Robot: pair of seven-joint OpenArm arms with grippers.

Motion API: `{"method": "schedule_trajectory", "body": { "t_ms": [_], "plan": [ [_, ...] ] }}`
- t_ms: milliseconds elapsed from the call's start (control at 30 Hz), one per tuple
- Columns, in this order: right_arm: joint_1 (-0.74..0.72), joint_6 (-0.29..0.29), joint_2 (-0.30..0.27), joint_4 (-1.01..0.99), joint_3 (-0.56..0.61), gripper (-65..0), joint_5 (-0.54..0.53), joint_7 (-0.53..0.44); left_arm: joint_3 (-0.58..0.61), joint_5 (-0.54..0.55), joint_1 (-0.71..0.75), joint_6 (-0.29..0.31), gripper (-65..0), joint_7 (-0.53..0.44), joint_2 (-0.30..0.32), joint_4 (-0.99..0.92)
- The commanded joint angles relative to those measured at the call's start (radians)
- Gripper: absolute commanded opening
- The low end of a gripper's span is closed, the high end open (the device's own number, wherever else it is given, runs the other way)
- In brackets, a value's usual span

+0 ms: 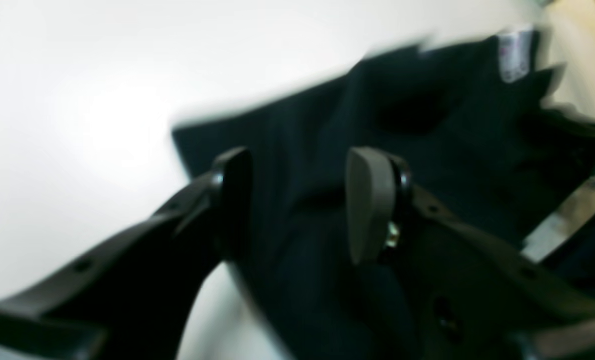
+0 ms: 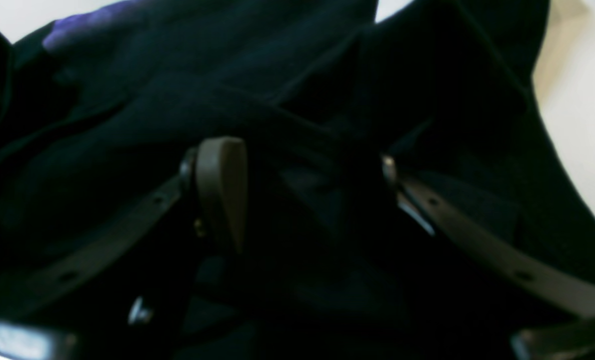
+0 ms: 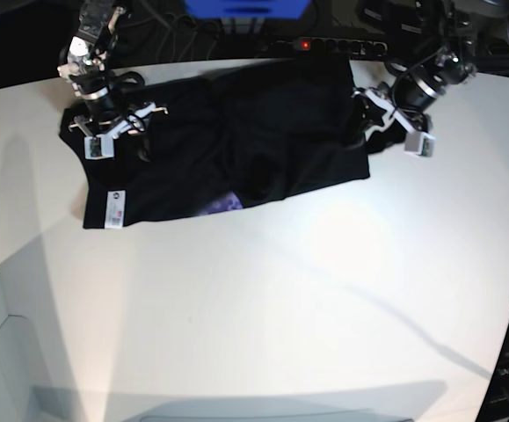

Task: Fold the T-shirt properly
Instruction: 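Release and reposition the left gripper at the folded end's edge, then grasp both ends of the folded shirt with both grippers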

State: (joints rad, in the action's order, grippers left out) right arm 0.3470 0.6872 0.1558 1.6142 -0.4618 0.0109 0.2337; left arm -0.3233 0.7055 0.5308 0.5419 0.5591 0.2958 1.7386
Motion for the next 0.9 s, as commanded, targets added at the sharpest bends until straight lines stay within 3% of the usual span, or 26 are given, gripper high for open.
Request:
{"method": "schedule_trajectory", "body": {
  "t_ms": [0,267,467,867],
  "plan": [
    [0.002,0.011,0.001,0.01,-0.001,-31.0,0.011,0.025,-0.006,0.024,-0.015,0.013,-35.1,-0.024,0.007,-0.027],
    [0.011,0.011,0.001,0.12,-0.002,-31.0,0.01,0.025,-0.001,0.015,-0.168,0.013,-35.2,-0.023,0.007,-0.23],
    [0.013,0.011,0.001,0.197,-0.038,-30.7,0.01,0.025,-0.001,-0.108,-0.251,0.013,-35.2,-0.02,-0.002,-0.276],
    [-0.099,0.011,0.001,0.016,-0.144,-30.6,0.016,0.025,-0.006,-0.108,-0.258,0.013,-35.1,-0.024,-0.002,-0.263]
  ]
}}
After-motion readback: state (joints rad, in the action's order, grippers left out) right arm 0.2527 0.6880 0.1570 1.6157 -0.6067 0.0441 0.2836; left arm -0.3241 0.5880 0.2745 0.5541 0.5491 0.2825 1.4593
